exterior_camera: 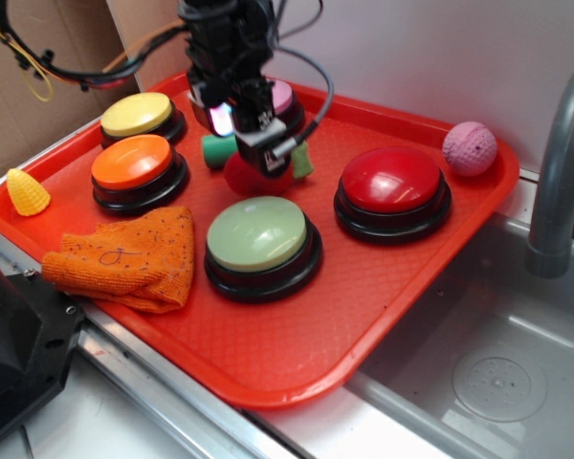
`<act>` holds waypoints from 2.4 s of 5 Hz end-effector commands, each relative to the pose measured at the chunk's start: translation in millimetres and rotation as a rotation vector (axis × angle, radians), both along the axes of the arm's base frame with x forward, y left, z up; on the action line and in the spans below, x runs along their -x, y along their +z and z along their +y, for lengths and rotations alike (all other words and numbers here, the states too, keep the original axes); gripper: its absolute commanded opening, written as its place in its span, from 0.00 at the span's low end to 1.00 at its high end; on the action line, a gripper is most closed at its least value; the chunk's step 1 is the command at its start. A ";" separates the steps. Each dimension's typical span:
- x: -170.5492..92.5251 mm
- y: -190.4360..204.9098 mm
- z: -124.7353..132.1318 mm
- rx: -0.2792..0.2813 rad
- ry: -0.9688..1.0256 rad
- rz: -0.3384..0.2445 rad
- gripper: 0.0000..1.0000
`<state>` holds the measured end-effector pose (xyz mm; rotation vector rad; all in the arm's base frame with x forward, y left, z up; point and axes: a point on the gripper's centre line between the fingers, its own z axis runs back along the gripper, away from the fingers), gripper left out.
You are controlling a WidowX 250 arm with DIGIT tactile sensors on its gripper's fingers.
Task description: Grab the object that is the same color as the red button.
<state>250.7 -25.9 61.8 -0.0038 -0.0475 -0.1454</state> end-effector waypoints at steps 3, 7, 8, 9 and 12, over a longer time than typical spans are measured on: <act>-13.4 -18.3 4.2 -0.032 0.052 0.017 1.00; -8.7 25.4 12.7 -0.043 0.088 -0.013 0.00; 8.0 54.7 21.3 -0.022 0.097 -0.031 0.00; 29.1 71.3 28.9 0.003 0.167 -0.041 0.00; 91.7 105.2 52.0 0.052 0.285 0.028 0.00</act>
